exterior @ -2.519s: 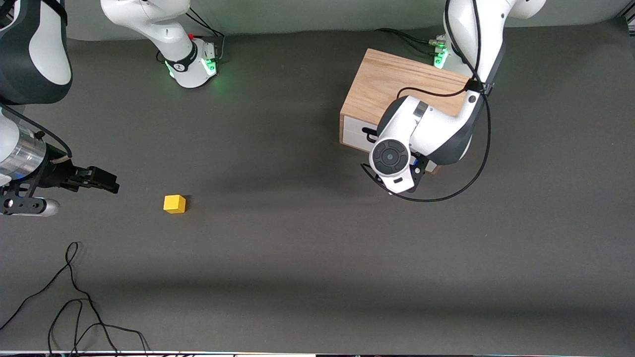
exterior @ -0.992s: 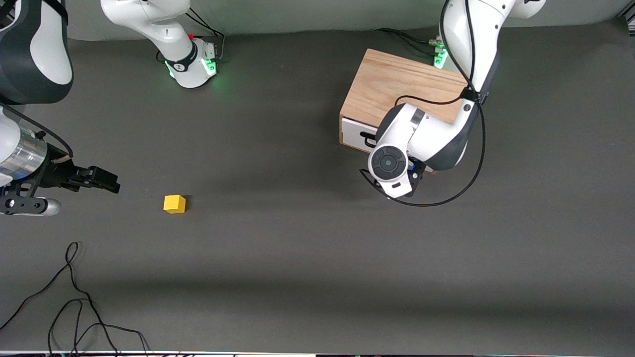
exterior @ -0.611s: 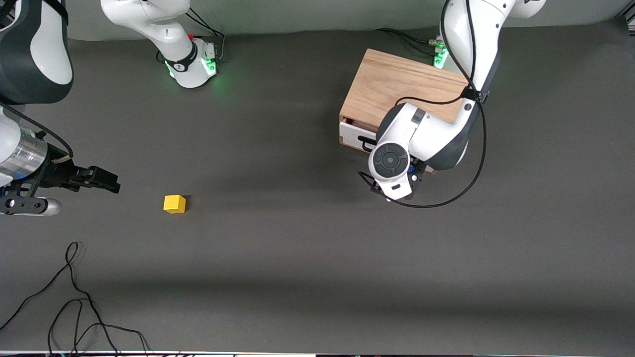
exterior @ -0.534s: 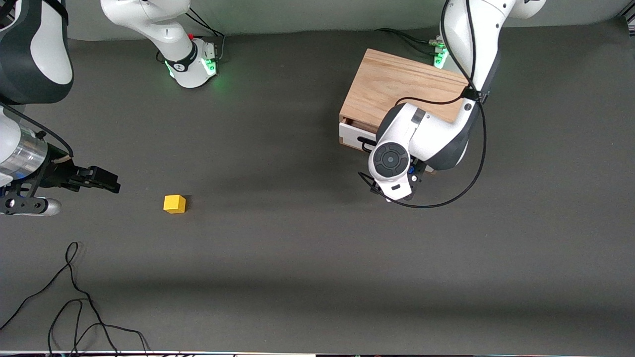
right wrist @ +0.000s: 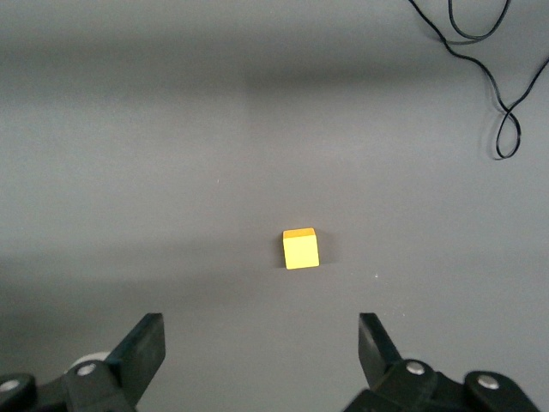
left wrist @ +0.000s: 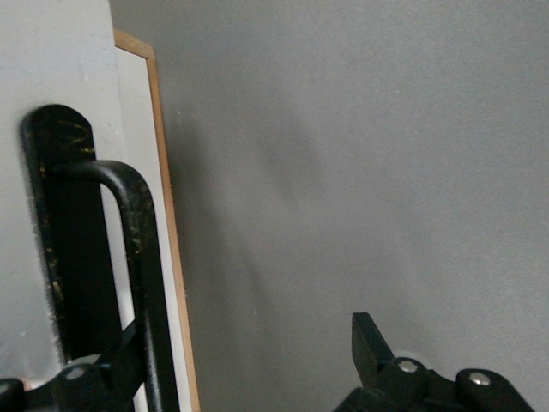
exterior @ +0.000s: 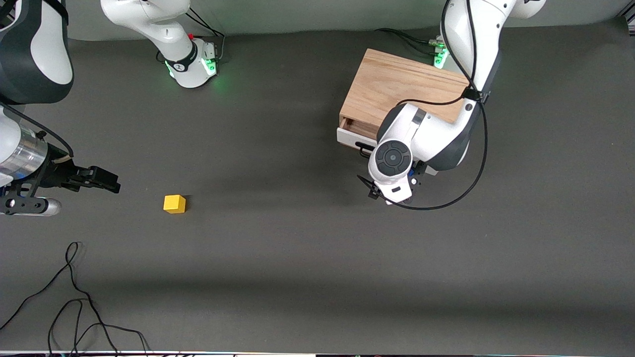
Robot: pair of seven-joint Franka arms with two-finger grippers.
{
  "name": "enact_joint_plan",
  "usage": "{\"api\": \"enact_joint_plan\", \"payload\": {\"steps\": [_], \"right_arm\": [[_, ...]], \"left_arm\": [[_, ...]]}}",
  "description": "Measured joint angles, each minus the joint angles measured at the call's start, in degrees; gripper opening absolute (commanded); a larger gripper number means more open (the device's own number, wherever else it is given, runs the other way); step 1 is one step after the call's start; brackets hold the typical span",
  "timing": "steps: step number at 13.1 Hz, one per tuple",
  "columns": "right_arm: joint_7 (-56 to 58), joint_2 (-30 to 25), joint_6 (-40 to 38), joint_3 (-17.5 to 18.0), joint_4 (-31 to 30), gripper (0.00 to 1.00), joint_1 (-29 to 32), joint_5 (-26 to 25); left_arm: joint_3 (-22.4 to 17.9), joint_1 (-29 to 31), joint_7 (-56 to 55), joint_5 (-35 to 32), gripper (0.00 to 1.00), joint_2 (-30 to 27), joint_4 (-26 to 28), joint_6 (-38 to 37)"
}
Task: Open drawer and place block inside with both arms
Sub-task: 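Pull the drawer out of the wooden box with the left gripper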
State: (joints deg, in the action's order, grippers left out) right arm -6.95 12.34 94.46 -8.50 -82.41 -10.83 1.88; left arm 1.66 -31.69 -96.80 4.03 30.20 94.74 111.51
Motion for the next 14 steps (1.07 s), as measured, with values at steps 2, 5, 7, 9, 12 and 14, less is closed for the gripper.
{"api": "enact_joint_plan", "payload": {"steps": [2,5,7,9,12,14], "right_arm": [[0.0,0.0,0.0,0.0,0.0,1.0,0.0,0.0],[0.0,0.0,0.0,0.0,0.0,1.0,0.0,0.0],[0.0,0.0,0.0,0.0,0.0,1.0,0.0,0.0],[0.0,0.0,0.0,0.0,0.0,1.0,0.0,0.0],[0.0,0.0,0.0,0.0,0.0,1.0,0.0,0.0],[0.0,-0.1,0.0,0.2,0.0,1.0,-0.1,0.0]], "left_arm": [[-0.1,0.0,0.0,0.0,1.0,0.9,-1.3,0.5],[-0.2,0.0,0.0,0.0,1.0,2.3,-3.6,0.5],[-0.2,0.0,0.0,0.0,1.0,3.4,-5.3,0.8],[-0.2,0.0,0.0,0.0,1.0,3.6,-5.7,0.8],[-0.2,0.0,0.0,0.0,1.0,5.5,-9.0,3.8],[-0.2,0.0,0.0,0.0,1.0,6.9,-10.9,5.2]]}}
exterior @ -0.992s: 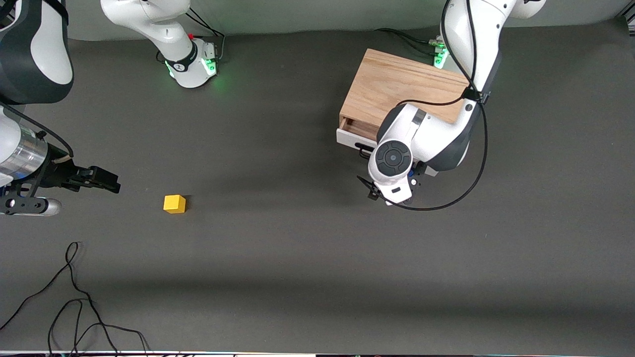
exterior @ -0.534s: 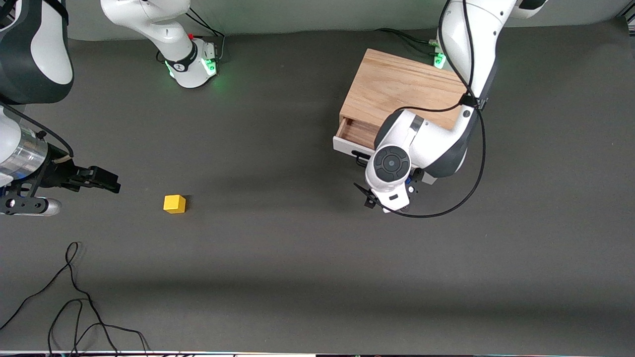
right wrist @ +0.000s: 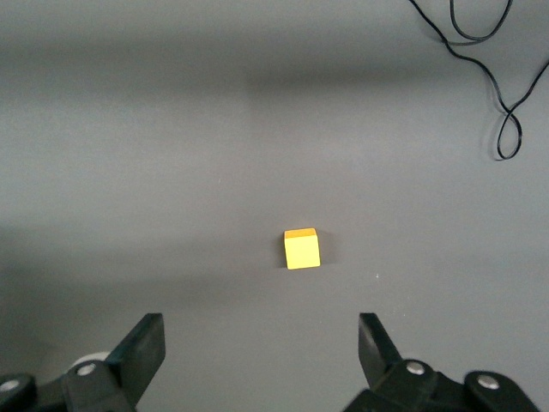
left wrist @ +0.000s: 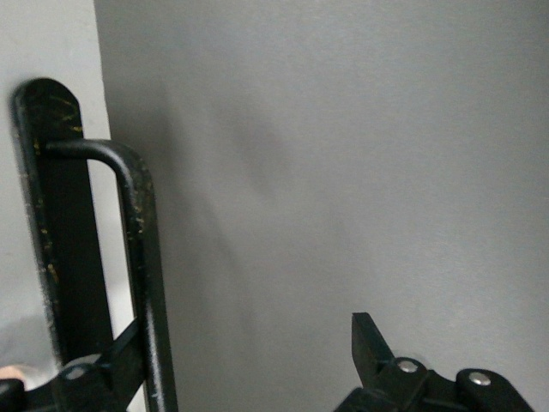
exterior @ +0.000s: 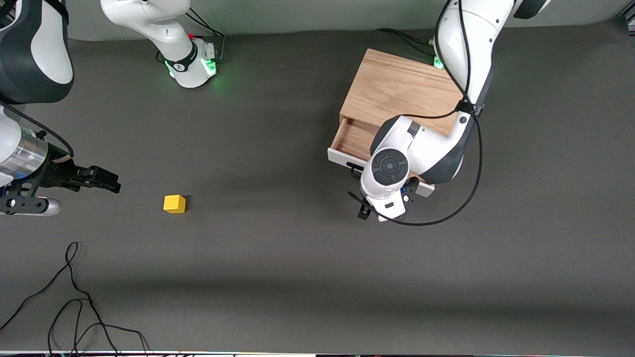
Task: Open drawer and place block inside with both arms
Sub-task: 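Pull the drawer out of the wooden box with the left gripper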
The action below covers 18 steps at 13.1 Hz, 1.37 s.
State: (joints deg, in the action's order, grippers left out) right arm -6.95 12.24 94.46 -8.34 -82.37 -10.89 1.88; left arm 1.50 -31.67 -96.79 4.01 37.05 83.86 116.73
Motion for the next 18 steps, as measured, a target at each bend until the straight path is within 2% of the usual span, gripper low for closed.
{"api": "enact_joint_plan", "payload": {"steps": [11,14,17,18], "right_arm": [[0.0,-0.2,0.0,0.2,0.0,1.0,0.0,0.0],[0.0,-0.2,0.0,0.2,0.0,1.0,0.0,0.0],[0.0,-0.2,0.0,0.2,0.0,1.0,0.0,0.0],[0.0,-0.2,0.0,0.2,0.0,1.0,0.0,0.0]], "left_arm": [[0.3,0.0,0.0,0.0,1.0,2.5,-4.1,3.4],[0.3,0.0,0.0,0.0,1.0,2.8,-4.3,6.6],[0.1,0.1,1.5,0.0,1.0,2.7,-6.6,5.6],[-0.1,0.3,2.9,0.0,1.0,2.4,-8.6,2.7]]}}
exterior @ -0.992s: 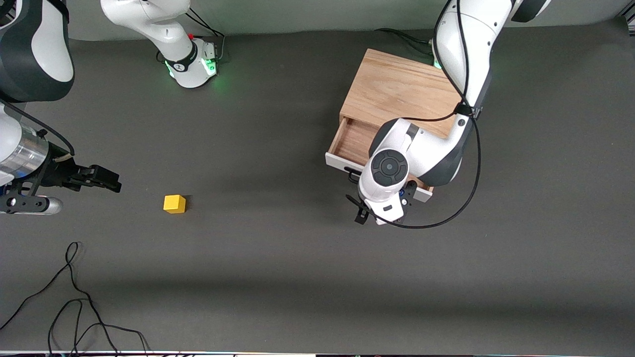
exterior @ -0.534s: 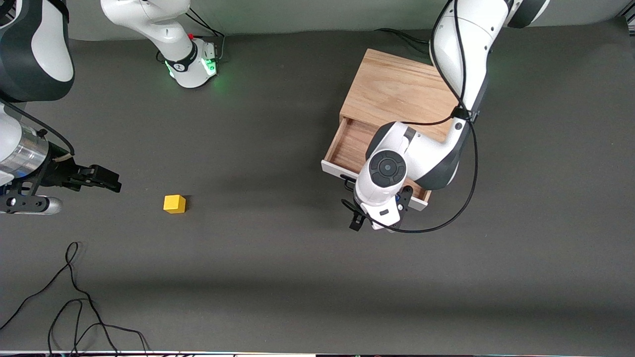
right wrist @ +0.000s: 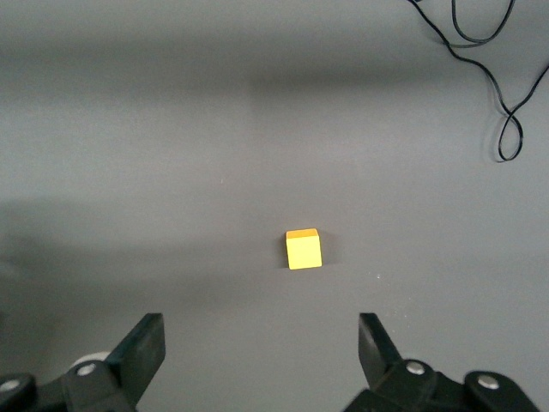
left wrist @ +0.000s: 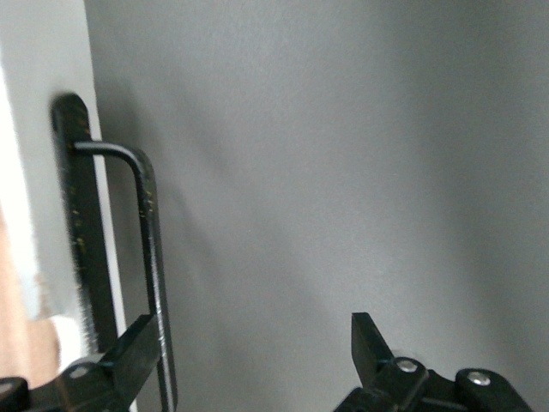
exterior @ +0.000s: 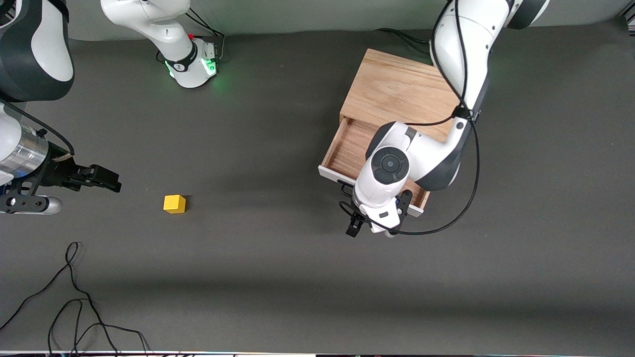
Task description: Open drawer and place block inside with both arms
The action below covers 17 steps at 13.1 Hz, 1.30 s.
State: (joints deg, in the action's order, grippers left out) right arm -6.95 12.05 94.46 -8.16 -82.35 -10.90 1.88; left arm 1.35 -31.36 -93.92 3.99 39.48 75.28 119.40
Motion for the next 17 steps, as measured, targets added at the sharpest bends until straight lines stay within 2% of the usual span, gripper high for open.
{"api": "enact_joint_plan", "payload": {"steps": [4,10,13,17], "right_arm": [[0.0,0.0,0.0,0.0,0.0,1.0,0.0,0.0],[0.0,-0.1,0.0,0.1,0.0,1.0,0.0,0.0],[0.0,-0.2,0.0,0.2,0.1,1.0,-0.7,0.0],[0.0,-0.4,0.1,0.4,0.5,1.0,-0.9,0.0]], "left_arm": [[-0.2,3.6,8.8,0.0,1.0,-5.3,-6.8,-15.3],[-0.6,11.9,35.8,0.0,1.0,-16.2,-7.0,-32.6],[-0.8,17.9,49.8,0.1,1.0,-20.9,-6.0,-37.8],[-1.0,23.9,67.2,0.0,1.0,-28.3,0.7,-38.8]]}}
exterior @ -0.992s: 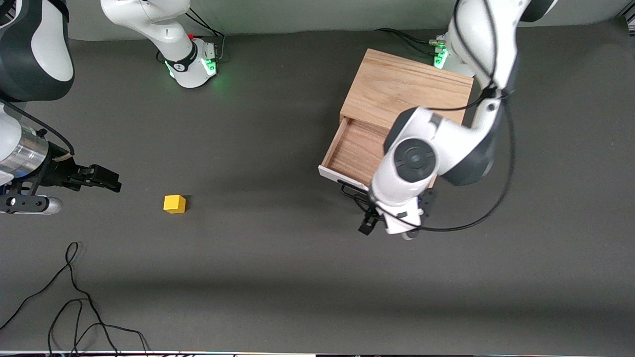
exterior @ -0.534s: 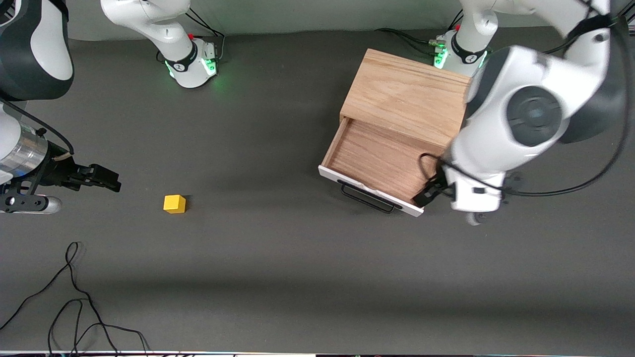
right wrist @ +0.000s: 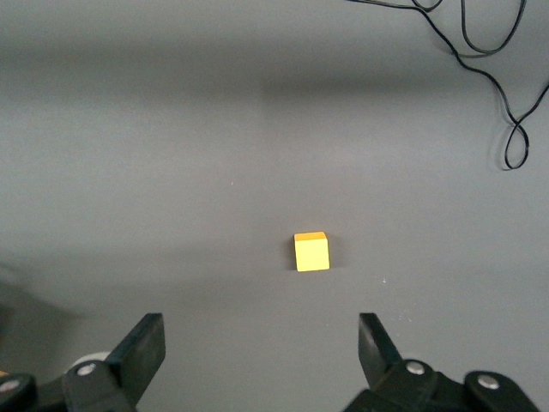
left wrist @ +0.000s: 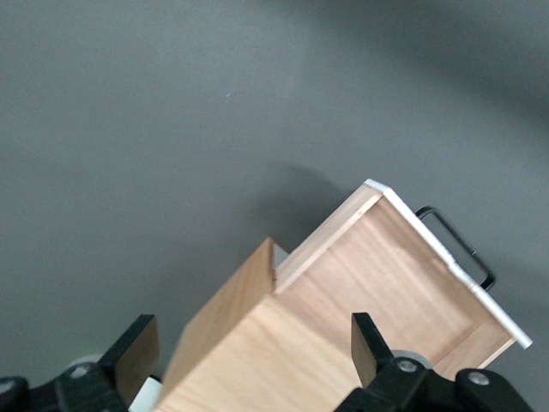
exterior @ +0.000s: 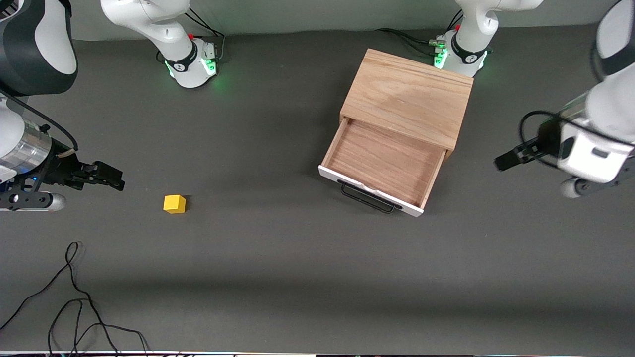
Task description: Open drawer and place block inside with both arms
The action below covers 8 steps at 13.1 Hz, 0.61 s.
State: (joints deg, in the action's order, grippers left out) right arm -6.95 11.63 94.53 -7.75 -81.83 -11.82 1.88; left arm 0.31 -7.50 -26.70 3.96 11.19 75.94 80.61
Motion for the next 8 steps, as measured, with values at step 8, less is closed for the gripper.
{"api": "enact_joint_plan", "payload": {"steps": [8], "right_arm": [[0.0,2.0,-1.6,-0.4,-0.8,1.0,-0.4,0.0]], "left_arm": [[0.2,3.1,23.5,-2.7,1.0,-7.1,6.6,3.9]]}}
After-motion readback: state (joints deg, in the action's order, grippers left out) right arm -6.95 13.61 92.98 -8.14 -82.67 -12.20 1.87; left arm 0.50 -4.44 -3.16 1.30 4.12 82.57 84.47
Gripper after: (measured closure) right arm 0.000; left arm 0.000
